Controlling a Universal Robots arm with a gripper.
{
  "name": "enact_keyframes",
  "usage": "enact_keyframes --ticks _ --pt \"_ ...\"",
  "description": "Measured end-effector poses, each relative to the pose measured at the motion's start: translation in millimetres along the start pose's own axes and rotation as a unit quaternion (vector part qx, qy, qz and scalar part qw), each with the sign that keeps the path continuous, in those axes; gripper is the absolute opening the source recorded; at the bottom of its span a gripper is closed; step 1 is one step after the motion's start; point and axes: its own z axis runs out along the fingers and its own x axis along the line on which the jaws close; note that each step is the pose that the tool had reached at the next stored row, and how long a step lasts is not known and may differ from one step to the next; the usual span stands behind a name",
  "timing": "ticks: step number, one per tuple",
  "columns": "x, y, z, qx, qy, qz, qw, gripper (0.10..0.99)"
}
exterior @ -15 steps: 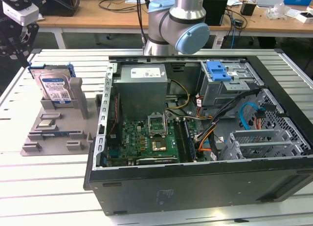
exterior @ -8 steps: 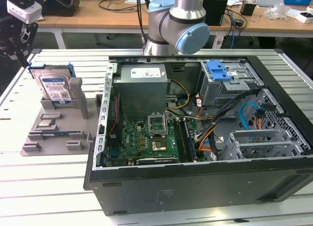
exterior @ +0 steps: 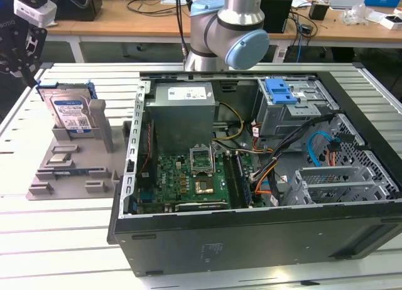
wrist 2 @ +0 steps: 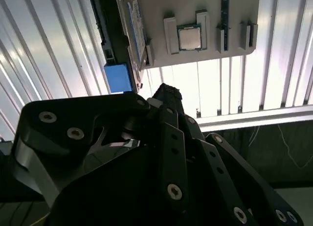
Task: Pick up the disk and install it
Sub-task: 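Pick up the disk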
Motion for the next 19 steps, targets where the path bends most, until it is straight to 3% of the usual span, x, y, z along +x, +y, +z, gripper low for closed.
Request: enact_keyframes --ticks 6,12,17,19 --pt "-0.1 0.1 0.1 -0.0006 0.0014 -0.051 0.9987 0.102" --pt "-0.1 0.1 0.0 -0.0012 0.0027 -0.098 0.9952 0.102" --pt "-0.1 0.1 0.0 -0.0017 0.0037 -0.134 0.9909 0.102" --pt "-0.1 0.1 0.1 -0.0019 0.0042 -0.152 0.9883 0.102"
